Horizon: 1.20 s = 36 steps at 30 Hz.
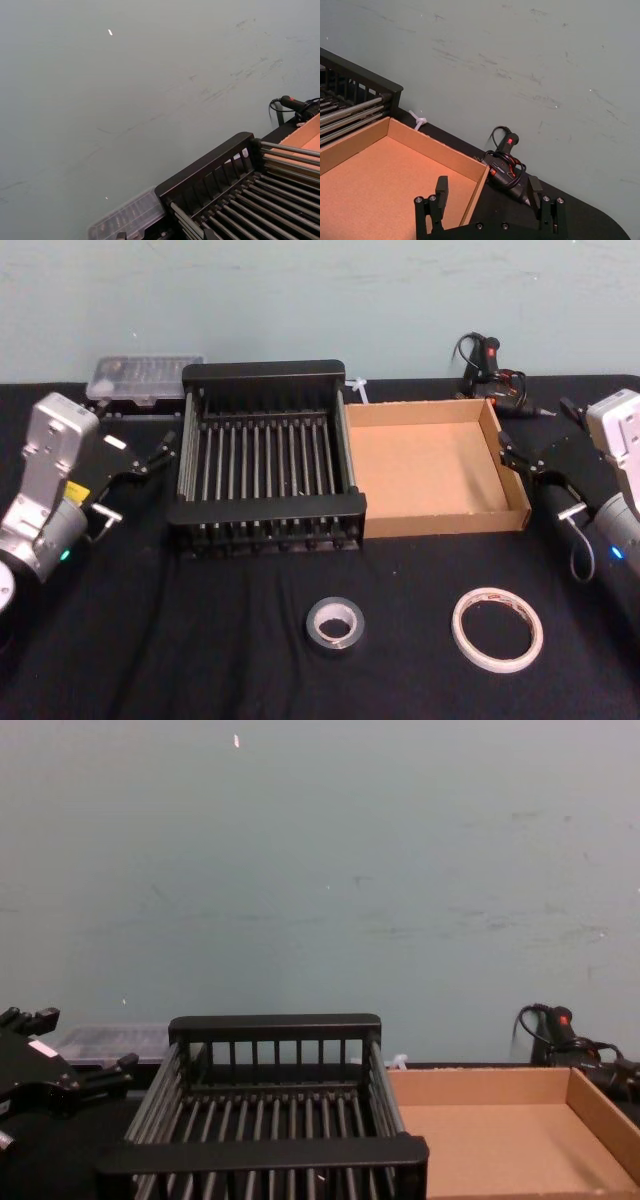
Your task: Pick up the white tape and place it into the black box , Pick up the silver tape and place it into the brown box.
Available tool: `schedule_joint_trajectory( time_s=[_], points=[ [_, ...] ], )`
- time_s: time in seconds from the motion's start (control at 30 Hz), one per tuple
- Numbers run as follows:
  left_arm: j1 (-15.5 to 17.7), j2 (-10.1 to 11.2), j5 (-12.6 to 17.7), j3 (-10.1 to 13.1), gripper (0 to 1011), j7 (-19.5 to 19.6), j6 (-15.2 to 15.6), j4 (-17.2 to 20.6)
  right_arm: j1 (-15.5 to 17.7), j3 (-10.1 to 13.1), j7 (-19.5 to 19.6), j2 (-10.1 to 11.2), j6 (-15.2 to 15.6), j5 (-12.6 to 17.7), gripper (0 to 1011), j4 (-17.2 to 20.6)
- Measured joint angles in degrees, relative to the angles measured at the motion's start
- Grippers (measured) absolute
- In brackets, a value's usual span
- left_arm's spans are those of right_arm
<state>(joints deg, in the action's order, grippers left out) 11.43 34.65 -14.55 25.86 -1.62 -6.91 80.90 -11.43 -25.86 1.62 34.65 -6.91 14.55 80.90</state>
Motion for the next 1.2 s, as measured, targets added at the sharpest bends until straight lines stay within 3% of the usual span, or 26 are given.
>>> schedule_joint_trajectory(
  time_s=[1.2],
  points=[
    [0.0,0.0,0.0,0.0,1001,0.0,0.0,0.0,0.0,0.0,0.0,0.0,0.0,0.0,1000,0.0]
  ],
)
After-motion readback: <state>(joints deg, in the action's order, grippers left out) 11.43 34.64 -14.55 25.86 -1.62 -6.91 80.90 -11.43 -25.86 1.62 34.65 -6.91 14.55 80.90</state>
